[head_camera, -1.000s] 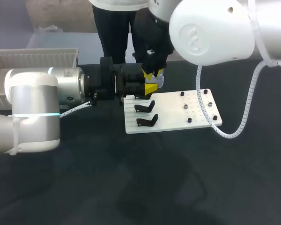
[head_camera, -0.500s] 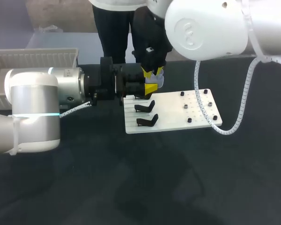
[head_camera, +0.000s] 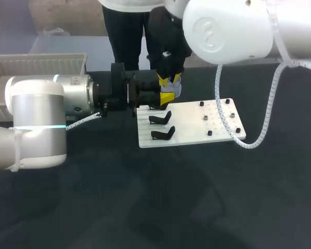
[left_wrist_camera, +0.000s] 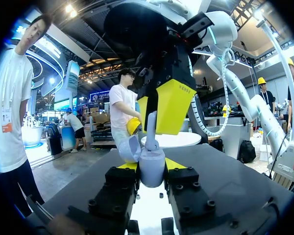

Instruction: Pick up each earbud case from the left stands, insert the matching earbuds, close the lid, and place the case in the box.

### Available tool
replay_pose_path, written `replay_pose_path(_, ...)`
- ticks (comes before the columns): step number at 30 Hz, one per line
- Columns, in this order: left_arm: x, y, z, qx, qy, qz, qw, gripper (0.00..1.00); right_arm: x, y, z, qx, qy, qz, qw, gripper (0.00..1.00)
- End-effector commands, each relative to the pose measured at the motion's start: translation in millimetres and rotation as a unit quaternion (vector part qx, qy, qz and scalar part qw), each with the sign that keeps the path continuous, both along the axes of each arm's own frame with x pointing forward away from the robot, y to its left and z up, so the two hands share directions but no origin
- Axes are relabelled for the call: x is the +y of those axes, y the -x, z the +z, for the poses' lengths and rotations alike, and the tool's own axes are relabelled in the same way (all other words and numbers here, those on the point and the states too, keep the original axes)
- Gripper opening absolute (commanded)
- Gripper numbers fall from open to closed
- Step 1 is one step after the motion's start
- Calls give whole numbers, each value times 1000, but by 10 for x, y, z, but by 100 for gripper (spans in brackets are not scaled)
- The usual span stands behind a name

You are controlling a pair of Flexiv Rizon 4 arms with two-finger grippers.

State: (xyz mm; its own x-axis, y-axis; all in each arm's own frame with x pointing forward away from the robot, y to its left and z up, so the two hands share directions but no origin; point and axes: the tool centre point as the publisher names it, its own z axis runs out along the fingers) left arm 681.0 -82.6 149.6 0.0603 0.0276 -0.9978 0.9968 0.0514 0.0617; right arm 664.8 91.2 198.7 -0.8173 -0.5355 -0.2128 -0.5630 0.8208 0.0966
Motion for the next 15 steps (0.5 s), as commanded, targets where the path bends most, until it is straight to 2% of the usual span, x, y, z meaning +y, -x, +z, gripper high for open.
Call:
replay_pose_path(1, -2, 11, -13, -3, 3, 3, 1000, 0, 14, -39, -12, 3, 0, 1, 1000, 0)
replay_pose_path(15, -2, 11, -13, -3, 3, 3, 1000, 0, 2, -46, -50, 8, -4, -5, 1000, 0)
